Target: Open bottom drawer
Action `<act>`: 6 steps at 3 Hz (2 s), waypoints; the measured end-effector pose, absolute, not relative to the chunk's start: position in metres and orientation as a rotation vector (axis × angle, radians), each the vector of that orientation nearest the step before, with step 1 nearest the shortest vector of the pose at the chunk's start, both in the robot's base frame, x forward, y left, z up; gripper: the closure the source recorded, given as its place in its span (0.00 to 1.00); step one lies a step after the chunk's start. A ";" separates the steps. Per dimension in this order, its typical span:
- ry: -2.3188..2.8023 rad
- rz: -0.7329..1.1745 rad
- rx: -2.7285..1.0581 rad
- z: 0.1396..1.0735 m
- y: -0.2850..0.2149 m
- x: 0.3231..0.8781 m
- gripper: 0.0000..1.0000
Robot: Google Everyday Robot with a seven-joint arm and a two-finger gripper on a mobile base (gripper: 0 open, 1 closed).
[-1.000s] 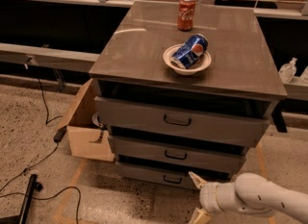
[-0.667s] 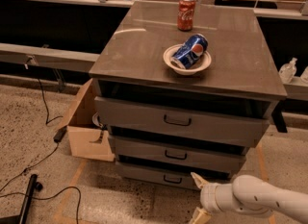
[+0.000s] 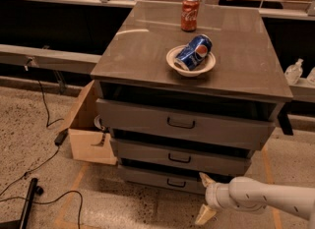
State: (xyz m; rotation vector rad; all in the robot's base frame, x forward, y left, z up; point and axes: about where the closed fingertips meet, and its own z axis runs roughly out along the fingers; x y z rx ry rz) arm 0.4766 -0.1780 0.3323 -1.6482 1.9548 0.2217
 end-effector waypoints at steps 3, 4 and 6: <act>2.094 0.181 -1.664 0.236 -0.208 0.487 0.00; 2.040 0.174 -1.658 0.220 -0.203 0.509 0.00; 1.997 0.166 -1.650 0.201 -0.197 0.538 0.00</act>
Offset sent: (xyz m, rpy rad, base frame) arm -0.0058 -0.0420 -0.0989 -0.1194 0.1459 -0.0842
